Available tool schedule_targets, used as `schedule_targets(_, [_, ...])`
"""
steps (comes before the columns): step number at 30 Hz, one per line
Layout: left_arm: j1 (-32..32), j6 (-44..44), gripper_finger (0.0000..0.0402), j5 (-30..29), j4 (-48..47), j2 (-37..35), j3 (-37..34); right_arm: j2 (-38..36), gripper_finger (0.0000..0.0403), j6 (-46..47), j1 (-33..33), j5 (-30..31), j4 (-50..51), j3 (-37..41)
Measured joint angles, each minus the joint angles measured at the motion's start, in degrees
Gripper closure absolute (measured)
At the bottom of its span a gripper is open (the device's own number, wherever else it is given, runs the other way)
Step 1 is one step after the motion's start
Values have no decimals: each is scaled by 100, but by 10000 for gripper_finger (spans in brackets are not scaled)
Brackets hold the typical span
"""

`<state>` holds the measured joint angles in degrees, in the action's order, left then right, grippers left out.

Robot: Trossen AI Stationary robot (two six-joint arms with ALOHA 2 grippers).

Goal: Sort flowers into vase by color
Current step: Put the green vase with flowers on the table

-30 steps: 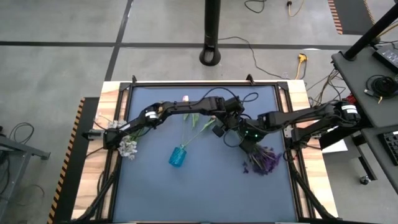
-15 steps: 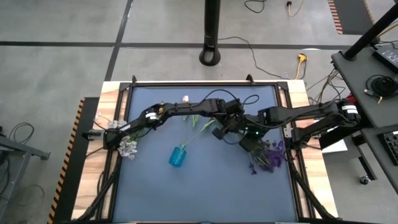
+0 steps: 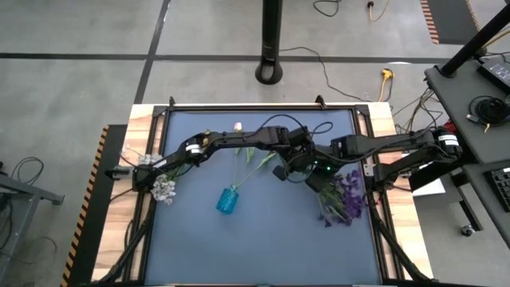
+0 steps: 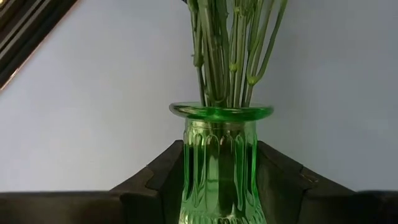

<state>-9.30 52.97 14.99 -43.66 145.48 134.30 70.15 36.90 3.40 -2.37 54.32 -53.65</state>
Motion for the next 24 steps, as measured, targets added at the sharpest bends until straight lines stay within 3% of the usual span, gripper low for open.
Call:
schedule_targets(5, [-19,-83,260,129,30,-31,0,-9,320,-153,-2,-63,47,-164])
schedule_targets(16, [-89,-61,260,135,-34,-32,0,-31,185,-159,-2,-25,233,-285])
schedule_targets(21, [-198,-132,260,714,-43,-32,2,-35,150,-158,-2,6,466,-591])
schedule_targets(24, [-214,-155,260,547,-39,-32,2,-37,138,-171,-8,96,705,-824])
